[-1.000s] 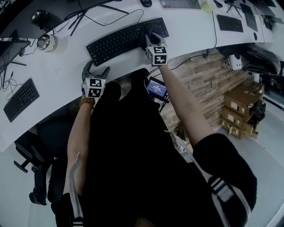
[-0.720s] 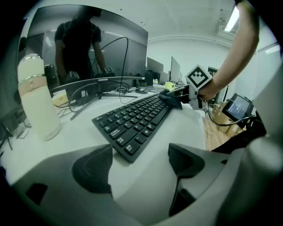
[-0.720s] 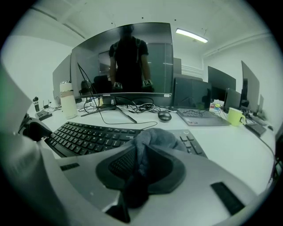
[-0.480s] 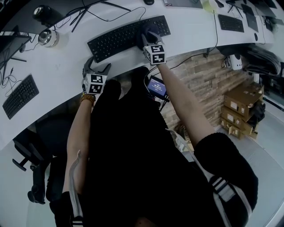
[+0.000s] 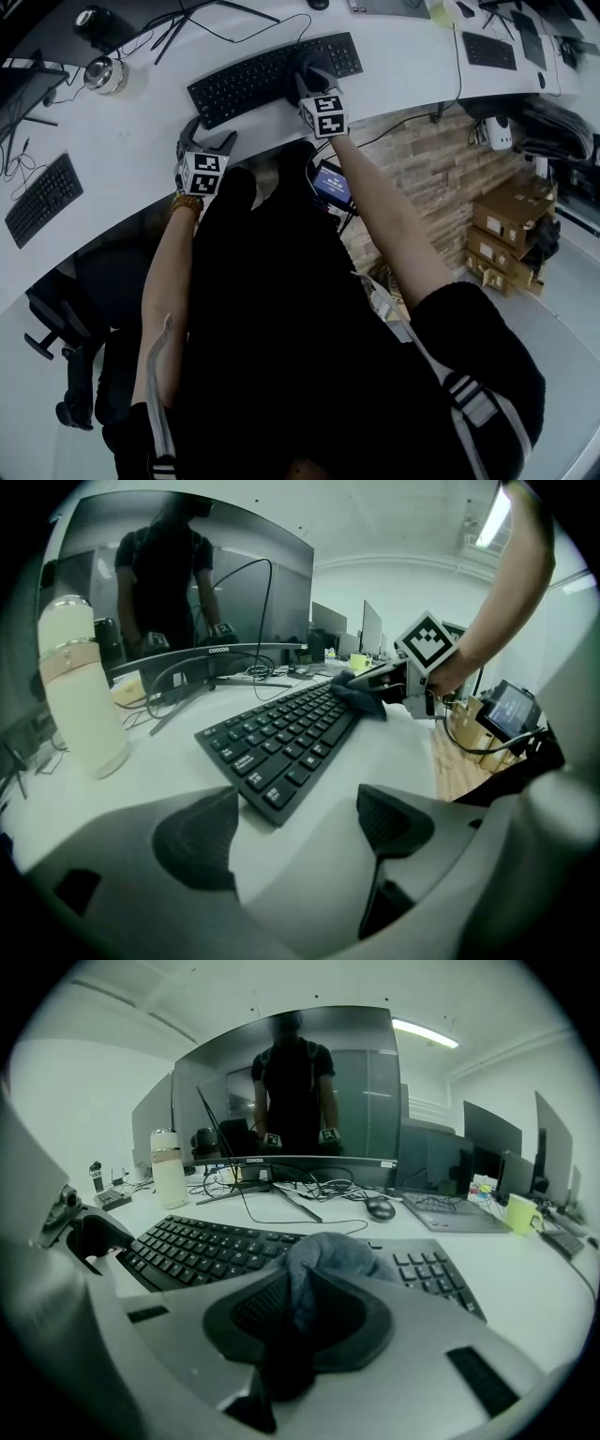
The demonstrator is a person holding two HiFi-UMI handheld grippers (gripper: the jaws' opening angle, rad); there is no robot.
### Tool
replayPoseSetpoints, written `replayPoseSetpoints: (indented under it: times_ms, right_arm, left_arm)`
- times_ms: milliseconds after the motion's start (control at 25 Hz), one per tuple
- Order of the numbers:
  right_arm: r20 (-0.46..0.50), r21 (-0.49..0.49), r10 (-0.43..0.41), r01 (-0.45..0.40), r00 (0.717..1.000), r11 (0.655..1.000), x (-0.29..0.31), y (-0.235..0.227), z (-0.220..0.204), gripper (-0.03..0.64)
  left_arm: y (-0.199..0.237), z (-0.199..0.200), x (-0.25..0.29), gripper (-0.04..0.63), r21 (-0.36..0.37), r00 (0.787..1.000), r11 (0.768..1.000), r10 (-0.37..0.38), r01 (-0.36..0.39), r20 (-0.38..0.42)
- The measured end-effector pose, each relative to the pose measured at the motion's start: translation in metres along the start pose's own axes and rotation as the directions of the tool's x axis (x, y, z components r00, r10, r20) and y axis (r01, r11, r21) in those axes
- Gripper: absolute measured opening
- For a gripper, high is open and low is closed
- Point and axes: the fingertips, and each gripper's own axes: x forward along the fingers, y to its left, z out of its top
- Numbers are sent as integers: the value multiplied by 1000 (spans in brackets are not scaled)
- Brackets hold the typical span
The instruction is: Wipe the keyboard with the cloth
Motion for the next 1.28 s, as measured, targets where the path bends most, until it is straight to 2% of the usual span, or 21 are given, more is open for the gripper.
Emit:
replayPoseSetpoints:
  times_ms: [400, 520, 680, 840, 920, 1280]
  right_arm:
    - [1, 21, 4, -4, 1000, 1000, 0, 2, 0, 60]
    - [-5, -14, 41, -41, 999, 999, 2, 17, 1, 60]
    - [-2, -19, 17, -17, 1000, 1000, 2, 24, 2, 60]
    - [-2, -75, 52, -52, 999, 996, 5, 40, 2, 60]
    - [3, -70, 41, -41, 999, 997, 5, 42, 3, 57]
    - [-11, -112, 91, -92, 996, 989, 8, 79, 8, 58]
  left_arm:
    - [0, 0, 1, 391, -1, 1000, 1000, 2, -2, 0]
    - [0, 0, 0, 391, -2, 1000, 1000, 4, -4, 1]
    - [0, -1, 0, 393, -6, 1000, 1000, 3, -3, 0]
    - [0, -1, 0, 394, -6, 1000, 1000, 5, -5, 0]
    - [0, 0, 0, 394, -7, 1000, 1000, 5, -5, -1]
    - [1, 0, 0, 396, -4, 1000, 1000, 8, -8, 4]
